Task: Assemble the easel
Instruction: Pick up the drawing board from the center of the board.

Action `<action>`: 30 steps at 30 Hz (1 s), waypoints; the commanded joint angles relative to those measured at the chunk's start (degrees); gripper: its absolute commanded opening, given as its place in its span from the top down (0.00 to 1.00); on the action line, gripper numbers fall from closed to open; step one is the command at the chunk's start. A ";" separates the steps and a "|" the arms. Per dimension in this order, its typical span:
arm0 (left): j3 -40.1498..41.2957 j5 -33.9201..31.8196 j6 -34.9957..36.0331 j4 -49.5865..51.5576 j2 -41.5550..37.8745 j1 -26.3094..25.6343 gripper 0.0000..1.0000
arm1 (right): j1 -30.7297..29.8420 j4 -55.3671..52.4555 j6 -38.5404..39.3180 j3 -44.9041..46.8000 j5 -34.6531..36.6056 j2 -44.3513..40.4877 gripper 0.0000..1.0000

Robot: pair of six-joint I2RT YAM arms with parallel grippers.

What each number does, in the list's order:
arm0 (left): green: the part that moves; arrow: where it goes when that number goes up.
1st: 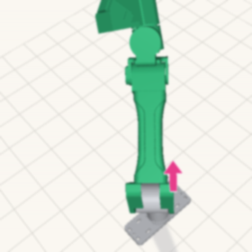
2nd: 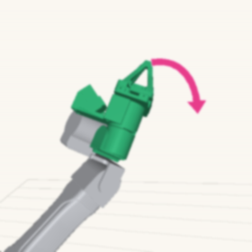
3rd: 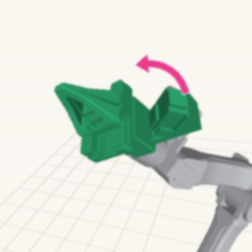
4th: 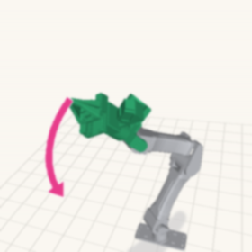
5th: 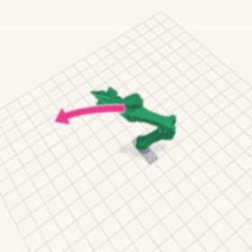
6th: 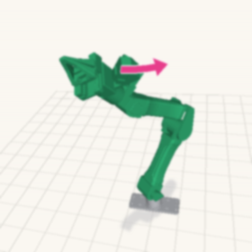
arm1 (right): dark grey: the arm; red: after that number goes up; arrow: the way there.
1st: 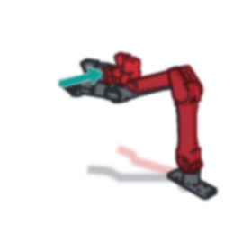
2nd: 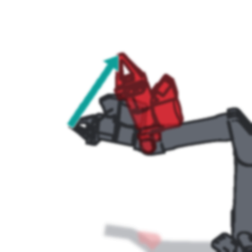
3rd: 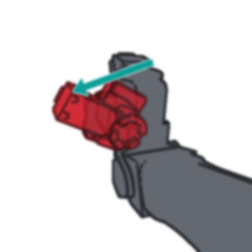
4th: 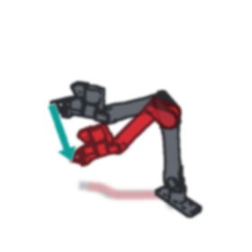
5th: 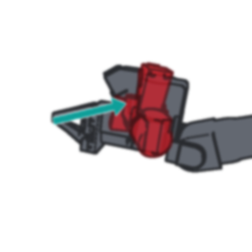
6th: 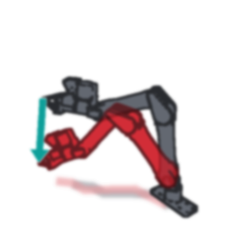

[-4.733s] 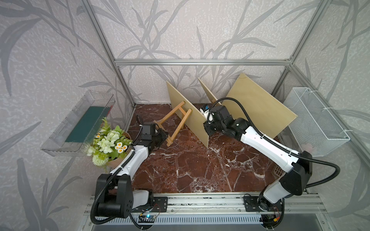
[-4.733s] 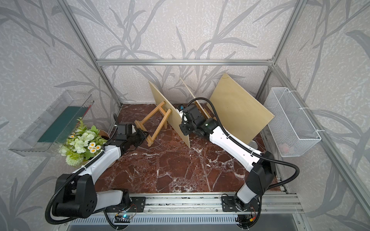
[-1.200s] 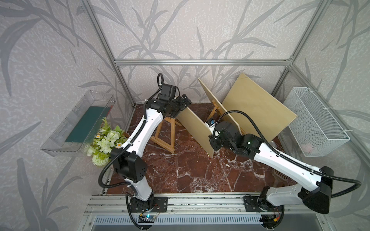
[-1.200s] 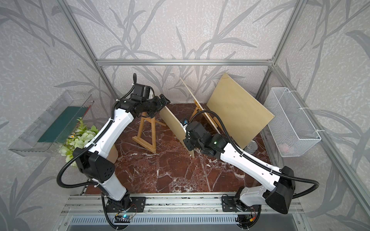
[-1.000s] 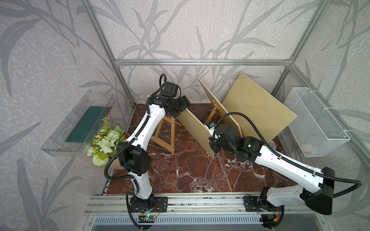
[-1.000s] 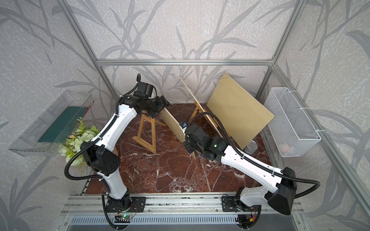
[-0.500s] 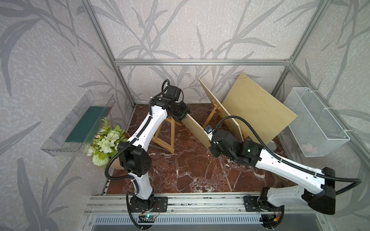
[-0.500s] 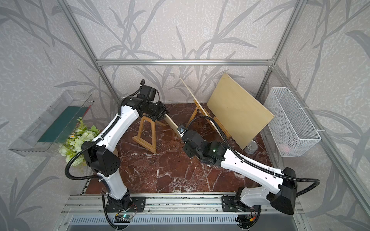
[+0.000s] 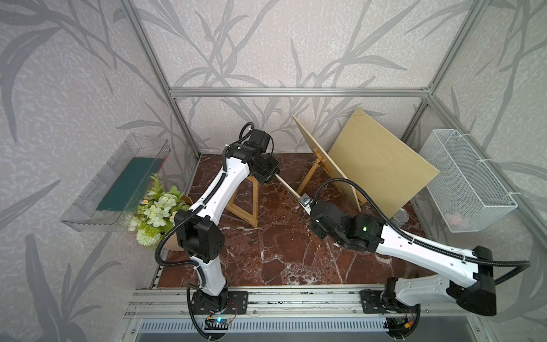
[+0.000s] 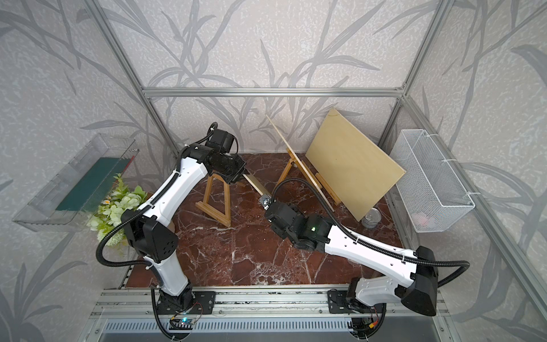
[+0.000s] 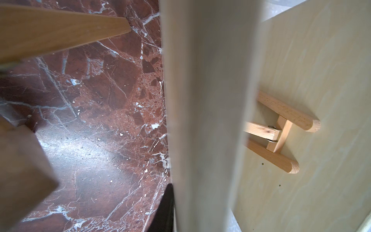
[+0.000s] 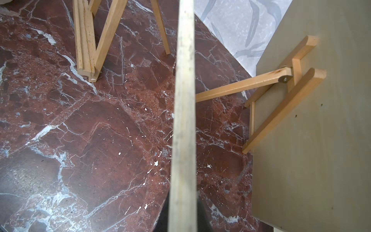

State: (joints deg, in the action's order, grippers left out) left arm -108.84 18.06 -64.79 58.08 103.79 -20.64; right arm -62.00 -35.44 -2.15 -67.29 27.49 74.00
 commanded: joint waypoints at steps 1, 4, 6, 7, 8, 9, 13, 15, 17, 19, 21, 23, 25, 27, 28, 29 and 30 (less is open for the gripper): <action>0.53 4.62 0.42 -4.64 -3.66 -0.49 1.00 | -0.35 -1.61 -4.65 -2.04 -8.17 -0.52 0.79; 0.86 4.30 0.13 -4.94 -4.12 -0.88 1.00 | -0.35 -0.58 -4.79 -2.93 -9.10 -0.11 0.70; 1.10 4.20 -0.06 -4.90 -4.25 -1.11 1.00 | -0.33 -0.20 -5.05 -3.59 -9.47 0.33 0.65; 1.26 4.03 -0.22 -4.86 -4.37 -1.24 1.00 | -0.32 -0.05 -5.12 -3.80 -9.79 0.51 0.61; 1.51 4.02 -0.40 -5.09 -4.50 -1.37 1.00 | -0.36 0.15 -5.14 -4.01 -10.01 0.58 0.58; 1.75 4.19 -0.65 -5.34 -4.63 -1.48 1.00 | -0.33 0.33 -5.20 -4.21 -10.22 0.75 0.55; 2.79 4.17 -1.63 -6.65 -5.37 -2.02 1.00 | -0.48 1.54 -4.66 -5.88 -10.99 1.99 0.44; 3.31 4.02 -1.91 -6.93 -5.78 -2.12 1.00 | -0.38 1.85 -4.17 -7.45 -11.23 3.32 0.42; 3.62 4.26 -1.91 -7.23 -5.95 -2.11 1.00 | -0.37 1.53 -3.77 -9.58 -10.34 5.17 0.42; 3.90 4.43 -1.91 -7.45 -6.16 -2.12 1.00 | -0.41 0.76 -3.24 -11.89 -8.97 7.37 0.42; 4.34 4.43 -1.96 -7.76 -6.49 -2.12 1.00 | -0.42 -0.67 -2.21 -14.62 -7.19 9.96 0.42; 4.97 4.25 -1.98 -7.97 -6.94 -2.12 1.00 | -0.41 -2.85 -1.32 -17.62 -4.79 13.01 0.42; 5.56 4.19 -2.00 -8.16 -7.27 -2.11 1.00 | -0.41 -4.32 -0.21 -19.99 -3.39 15.62 0.44; 6.12 4.08 -1.92 -8.16 -7.45 -2.05 1.00 | -0.41 -5.46 0.46 -22.12 -2.97 18.00 0.44; 6.27 4.02 -1.98 -8.17 -7.62 -2.12 1.00 | -0.41 -5.92 0.98 -23.04 -2.92 19.05 0.45; 6.51 4.00 -1.92 -8.25 -7.70 -2.07 1.00 | -0.41 -6.20 1.17 -23.84 -2.94 20.14 0.47; 6.66 4.00 -2.00 -8.31 -7.72 -2.12 1.00 | -0.40 -6.23 1.35 -24.46 -2.75 20.83 0.48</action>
State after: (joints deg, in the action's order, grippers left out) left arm -101.73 17.85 -65.17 55.64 100.40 -21.91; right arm -62.19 -38.63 -2.42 -89.30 23.07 93.34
